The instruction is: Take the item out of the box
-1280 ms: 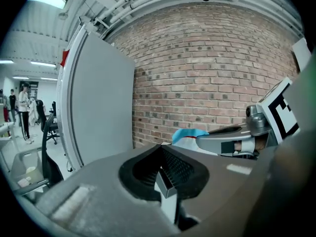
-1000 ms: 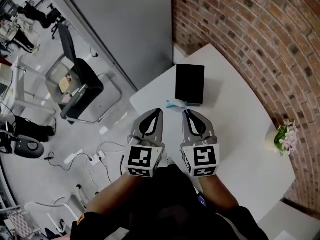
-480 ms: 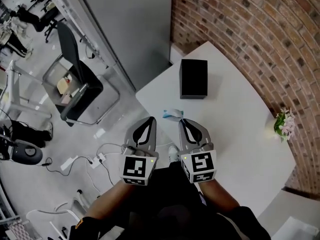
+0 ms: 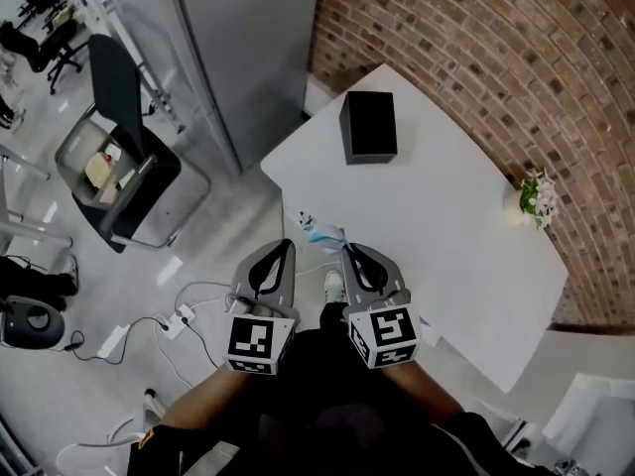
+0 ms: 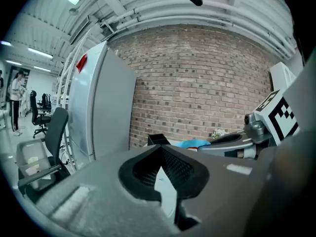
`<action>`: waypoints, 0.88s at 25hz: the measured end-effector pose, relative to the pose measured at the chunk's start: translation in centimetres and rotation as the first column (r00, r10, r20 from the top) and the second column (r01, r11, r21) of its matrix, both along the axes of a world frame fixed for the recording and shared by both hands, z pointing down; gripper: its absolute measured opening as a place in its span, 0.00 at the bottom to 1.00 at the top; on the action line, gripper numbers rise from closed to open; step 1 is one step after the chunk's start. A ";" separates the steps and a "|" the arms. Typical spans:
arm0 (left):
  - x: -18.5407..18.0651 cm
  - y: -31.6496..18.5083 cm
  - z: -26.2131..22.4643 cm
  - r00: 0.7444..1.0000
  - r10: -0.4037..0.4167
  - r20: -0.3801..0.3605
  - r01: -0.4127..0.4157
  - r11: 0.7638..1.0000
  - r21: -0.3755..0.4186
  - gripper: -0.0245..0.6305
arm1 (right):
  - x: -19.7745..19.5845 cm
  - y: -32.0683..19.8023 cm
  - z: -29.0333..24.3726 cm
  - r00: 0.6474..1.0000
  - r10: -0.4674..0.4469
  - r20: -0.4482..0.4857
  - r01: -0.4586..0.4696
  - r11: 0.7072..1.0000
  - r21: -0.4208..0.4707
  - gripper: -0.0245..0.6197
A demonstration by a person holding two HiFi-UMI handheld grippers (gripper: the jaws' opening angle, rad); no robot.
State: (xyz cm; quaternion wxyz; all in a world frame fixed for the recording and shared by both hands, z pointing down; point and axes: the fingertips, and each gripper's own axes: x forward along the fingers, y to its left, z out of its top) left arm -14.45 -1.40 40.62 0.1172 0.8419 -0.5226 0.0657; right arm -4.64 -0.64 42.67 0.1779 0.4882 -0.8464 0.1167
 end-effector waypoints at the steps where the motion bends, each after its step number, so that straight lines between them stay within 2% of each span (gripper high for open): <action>1: 0.0 0.7 0.2 1.000 0.013 -0.009 -0.014 1.000 -0.003 0.04 | 0.0 0.8 -0.1 1.000 0.010 -0.003 -0.010 1.000 -0.002 0.06; 6: 1.5 3.6 1.4 0.995 0.086 -0.046 -0.088 0.996 -0.033 0.04 | 1.1 4.6 -0.2 0.998 0.057 -0.021 -0.058 0.998 -0.019 0.06; 11: 4.3 5.6 1.5 0.988 0.151 -0.034 -0.152 0.988 -0.037 0.04 | 3.7 7.4 0.6 0.994 0.105 -0.021 -0.105 0.994 -0.037 0.06; 19: 8.4 6.9 1.8 0.983 0.186 -0.004 -0.186 0.981 -0.051 0.04 | 9.5 9.0 0.7 0.980 0.197 0.005 -0.196 0.979 -0.051 0.06; 22: 9.7 7.0 1.9 0.980 0.197 0.008 -0.196 0.979 -0.055 0.04 | 10.6 9.4 0.6 0.979 0.206 0.001 -0.205 0.978 -0.043 0.06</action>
